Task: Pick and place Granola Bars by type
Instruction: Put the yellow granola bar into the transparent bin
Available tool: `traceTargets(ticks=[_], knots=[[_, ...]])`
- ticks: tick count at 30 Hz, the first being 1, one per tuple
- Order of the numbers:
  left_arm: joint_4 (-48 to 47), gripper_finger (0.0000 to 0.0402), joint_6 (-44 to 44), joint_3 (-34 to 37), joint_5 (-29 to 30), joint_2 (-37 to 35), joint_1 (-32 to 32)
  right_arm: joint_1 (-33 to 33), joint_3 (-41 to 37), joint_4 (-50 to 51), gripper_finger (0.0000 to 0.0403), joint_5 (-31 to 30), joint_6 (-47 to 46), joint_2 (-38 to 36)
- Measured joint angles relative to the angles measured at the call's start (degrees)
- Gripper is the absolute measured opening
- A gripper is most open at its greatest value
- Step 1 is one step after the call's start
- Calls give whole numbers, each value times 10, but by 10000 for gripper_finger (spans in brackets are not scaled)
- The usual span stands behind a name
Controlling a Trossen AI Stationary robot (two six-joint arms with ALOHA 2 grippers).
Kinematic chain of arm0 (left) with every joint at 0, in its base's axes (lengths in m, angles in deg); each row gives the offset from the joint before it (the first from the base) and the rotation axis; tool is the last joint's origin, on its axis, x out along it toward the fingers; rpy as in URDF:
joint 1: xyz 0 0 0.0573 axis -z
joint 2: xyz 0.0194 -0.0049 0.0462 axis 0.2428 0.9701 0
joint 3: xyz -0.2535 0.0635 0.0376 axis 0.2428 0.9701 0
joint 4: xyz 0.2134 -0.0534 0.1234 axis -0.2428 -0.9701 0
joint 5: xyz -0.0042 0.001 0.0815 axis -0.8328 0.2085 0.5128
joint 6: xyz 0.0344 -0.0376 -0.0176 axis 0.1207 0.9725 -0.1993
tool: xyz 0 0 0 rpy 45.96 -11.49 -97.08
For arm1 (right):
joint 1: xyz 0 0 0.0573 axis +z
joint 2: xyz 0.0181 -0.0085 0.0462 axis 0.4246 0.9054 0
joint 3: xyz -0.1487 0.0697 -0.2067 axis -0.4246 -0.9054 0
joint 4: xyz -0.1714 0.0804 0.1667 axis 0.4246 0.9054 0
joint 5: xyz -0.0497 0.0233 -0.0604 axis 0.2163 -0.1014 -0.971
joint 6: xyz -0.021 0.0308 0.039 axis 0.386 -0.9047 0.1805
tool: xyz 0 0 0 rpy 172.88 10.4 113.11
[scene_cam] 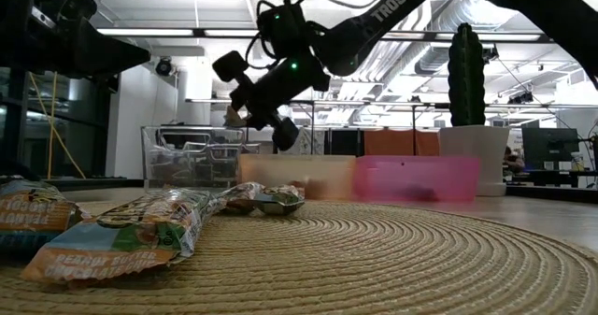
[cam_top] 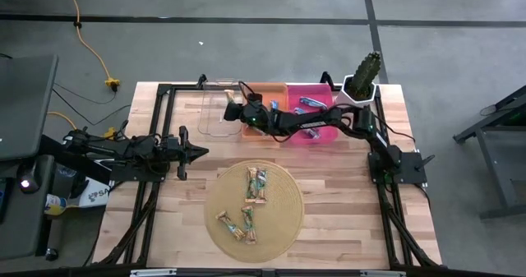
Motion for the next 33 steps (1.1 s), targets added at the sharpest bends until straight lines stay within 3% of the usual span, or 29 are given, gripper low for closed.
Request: traceTargets(ticks=[16, 33], knots=[[0, 1, 0, 0, 0, 0, 0, -13, 0, 0, 54, 46, 16, 0], [0, 1, 0, 0, 0, 0, 0, -13, 0, -1, 141, 57, 34, 0]])
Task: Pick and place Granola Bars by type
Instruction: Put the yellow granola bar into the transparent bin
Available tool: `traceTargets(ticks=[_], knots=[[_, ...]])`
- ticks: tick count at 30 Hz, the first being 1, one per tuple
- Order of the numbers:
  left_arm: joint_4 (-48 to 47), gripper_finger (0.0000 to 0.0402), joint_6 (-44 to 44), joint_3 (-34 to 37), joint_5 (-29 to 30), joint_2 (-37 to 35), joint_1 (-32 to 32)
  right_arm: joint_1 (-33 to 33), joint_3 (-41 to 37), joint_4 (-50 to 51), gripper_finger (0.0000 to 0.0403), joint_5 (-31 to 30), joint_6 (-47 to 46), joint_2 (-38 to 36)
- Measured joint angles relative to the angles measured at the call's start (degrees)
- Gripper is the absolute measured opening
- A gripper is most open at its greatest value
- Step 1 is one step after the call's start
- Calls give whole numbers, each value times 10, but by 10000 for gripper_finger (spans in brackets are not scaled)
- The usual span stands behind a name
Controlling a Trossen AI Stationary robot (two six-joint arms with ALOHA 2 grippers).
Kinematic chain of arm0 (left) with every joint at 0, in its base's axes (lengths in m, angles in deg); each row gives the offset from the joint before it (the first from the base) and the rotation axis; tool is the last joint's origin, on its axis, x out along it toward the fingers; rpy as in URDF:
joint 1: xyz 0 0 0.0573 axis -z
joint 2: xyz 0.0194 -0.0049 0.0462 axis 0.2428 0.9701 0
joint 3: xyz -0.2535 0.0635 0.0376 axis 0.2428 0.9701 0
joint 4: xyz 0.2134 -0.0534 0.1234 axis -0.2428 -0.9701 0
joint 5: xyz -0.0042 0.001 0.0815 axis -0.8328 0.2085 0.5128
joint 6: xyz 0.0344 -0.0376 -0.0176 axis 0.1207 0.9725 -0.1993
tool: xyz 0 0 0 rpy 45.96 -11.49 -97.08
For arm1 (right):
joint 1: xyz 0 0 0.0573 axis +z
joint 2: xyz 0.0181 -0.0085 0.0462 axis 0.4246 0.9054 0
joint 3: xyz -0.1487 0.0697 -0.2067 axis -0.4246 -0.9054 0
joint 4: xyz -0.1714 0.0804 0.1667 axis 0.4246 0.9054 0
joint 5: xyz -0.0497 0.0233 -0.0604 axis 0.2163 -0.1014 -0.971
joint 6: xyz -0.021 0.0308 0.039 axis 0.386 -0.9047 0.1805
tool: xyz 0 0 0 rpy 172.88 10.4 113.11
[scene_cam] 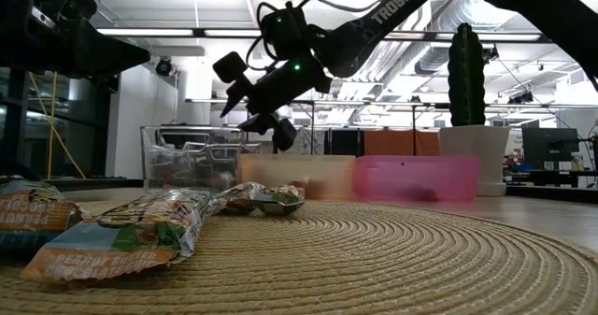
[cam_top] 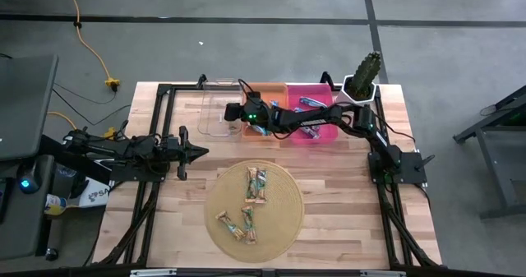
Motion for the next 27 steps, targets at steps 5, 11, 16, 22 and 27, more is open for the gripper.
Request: traceTargets(ticks=[5, 11, 16, 22, 27], knots=[[0, 1, 0, 0, 0, 0, 0, 0, 0, -26, 153, 15, 58, 0], [0, 1, 0, 0, 0, 0, 0, -16, 0, -150, 156, 113, 138, -2], [0, 1, 0, 0, 0, 0, 0, -19, 0, -258, 156, 225, 167, -3], [0, 1, 0, 0, 0, 0, 0, -6, 0, -395, 156, 331, 168, -4], [0, 1, 0, 0, 0, 0, 0, 15, 0, -393, 156, 354, 195, -35]])
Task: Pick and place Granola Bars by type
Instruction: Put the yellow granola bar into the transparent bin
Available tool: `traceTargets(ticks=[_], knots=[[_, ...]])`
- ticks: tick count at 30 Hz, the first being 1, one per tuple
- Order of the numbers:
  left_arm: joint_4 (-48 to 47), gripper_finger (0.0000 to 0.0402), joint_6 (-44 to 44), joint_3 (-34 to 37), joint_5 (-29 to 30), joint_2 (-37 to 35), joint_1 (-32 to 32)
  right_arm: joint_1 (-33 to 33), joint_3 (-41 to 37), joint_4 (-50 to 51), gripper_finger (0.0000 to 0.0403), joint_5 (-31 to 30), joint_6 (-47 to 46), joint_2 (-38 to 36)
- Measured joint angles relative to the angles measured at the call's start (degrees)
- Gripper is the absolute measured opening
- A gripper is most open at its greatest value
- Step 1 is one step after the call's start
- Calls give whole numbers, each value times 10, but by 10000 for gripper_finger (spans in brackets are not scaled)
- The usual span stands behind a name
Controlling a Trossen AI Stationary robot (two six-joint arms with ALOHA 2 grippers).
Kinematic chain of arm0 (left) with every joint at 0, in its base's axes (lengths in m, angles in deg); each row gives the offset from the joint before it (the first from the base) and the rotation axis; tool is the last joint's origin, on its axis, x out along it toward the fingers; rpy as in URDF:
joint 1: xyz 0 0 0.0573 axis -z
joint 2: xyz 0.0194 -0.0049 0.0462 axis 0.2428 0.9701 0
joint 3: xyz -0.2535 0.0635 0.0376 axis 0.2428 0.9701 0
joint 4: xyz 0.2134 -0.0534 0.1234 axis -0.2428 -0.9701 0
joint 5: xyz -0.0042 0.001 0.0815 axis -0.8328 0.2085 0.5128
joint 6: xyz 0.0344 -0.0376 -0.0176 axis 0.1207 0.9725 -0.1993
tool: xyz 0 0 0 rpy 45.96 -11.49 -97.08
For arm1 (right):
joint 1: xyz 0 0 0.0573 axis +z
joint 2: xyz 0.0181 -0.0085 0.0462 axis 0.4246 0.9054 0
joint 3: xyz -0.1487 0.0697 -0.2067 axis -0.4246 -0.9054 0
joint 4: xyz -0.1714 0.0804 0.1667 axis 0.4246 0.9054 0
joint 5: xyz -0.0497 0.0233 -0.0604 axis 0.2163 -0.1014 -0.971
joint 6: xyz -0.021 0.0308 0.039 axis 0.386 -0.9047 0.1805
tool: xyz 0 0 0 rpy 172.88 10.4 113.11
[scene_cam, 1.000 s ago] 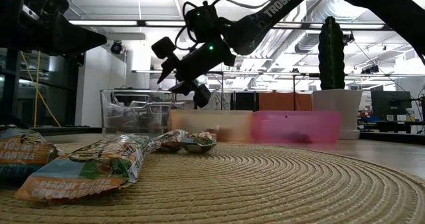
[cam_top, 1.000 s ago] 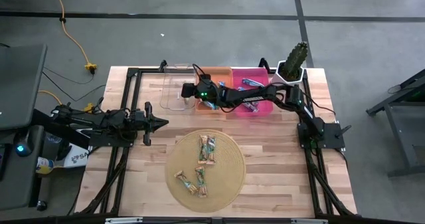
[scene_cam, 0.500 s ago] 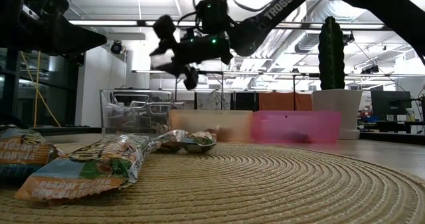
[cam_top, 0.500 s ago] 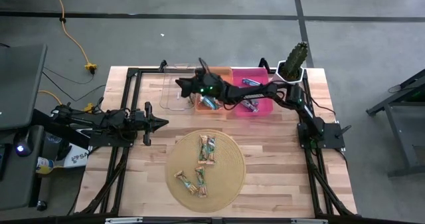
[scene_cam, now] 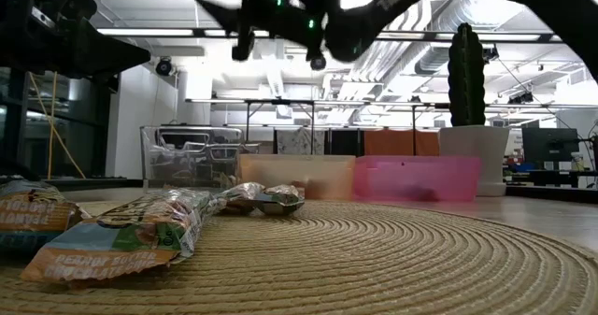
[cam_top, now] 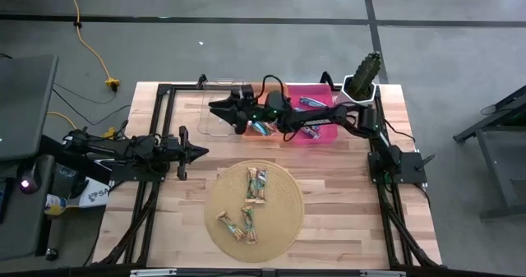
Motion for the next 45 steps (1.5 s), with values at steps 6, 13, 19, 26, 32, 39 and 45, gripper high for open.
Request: traceTargets(ticks=[6, 13, 19, 26, 32, 39, 45], knots=[[0, 1, 0, 0, 0, 0, 0, 40, 1, 131, 156, -15, 122, -78], [0, 1, 0, 0, 0, 0, 0, 98, 1, 356, 156, -107, 251, -174], [0, 1, 0, 0, 0, 0, 0, 163, 1, 437, 156, -230, 285, -224], [0, 1, 0, 0, 0, 0, 0, 219, 1, 474, 156, -358, 223, -241], [0, 1, 0, 0, -1, 0, 0, 268, 0, 605, 156, -486, 98, -231], [0, 1, 0, 0, -1, 0, 0, 288, 0, 814, 156, -534, -208, -212], [0, 1, 0, 0, -1, 0, 0, 274, -1, 847, 156, -466, -284, -168]])
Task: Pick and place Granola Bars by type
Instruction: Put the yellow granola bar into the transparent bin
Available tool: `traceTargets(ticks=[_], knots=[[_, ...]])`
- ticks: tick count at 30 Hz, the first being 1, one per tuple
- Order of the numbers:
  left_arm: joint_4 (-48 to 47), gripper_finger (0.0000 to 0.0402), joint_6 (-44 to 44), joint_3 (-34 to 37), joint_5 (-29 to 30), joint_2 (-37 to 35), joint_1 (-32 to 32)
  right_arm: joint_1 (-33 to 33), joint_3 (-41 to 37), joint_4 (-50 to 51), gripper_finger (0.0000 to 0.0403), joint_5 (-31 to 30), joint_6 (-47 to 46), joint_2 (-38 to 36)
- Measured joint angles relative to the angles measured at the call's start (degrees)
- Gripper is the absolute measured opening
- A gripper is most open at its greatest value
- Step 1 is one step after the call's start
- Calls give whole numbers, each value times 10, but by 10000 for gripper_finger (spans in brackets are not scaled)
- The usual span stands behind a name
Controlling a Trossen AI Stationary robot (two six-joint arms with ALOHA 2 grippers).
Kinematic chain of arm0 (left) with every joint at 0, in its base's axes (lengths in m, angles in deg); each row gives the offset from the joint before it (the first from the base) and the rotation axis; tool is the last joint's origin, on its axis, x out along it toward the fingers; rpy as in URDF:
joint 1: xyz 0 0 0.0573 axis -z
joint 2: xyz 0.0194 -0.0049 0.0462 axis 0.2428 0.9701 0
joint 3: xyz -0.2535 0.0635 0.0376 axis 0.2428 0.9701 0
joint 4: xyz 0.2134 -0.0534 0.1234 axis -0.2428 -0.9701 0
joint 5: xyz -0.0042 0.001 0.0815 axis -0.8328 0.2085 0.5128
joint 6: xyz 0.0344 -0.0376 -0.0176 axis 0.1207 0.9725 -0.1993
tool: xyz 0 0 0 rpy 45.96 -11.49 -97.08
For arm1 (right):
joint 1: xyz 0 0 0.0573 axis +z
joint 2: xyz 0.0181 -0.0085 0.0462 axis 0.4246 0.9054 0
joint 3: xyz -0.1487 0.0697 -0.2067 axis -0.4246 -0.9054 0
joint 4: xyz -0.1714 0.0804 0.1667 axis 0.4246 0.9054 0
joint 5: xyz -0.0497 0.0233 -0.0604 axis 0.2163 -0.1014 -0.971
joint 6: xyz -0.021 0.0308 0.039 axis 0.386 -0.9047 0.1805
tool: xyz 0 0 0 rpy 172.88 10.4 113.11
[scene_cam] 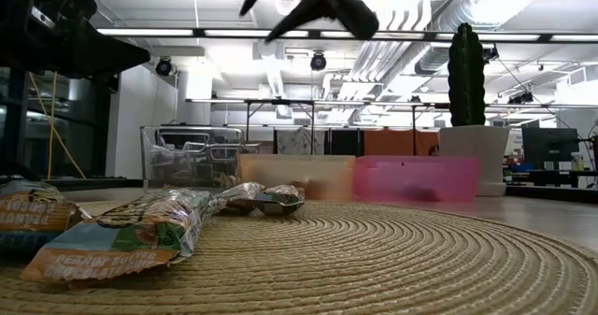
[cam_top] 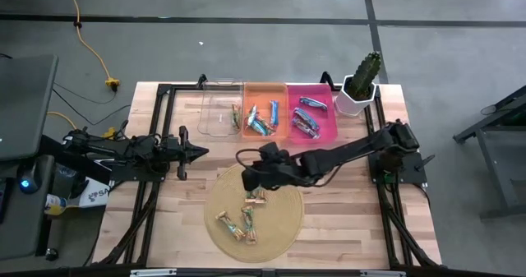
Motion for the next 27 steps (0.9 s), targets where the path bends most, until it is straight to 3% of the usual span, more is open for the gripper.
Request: traceTargets(ticks=[7, 15, 19, 27], knots=[[0, 1, 0, 0, 0, 0, 0, -18, 0, -13, 156, 106, -51, 63], [0, 1, 0, 0, 0, 0, 0, -19, 0, -95, 156, 136, -44, 101], [0, 1, 0, 0, 0, 0, 0, -22, 0, -114, 156, 138, 15, 101], [0, 1, 0, 0, 0, 0, 0, -39, 3, -20, 156, 168, -76, 101]])
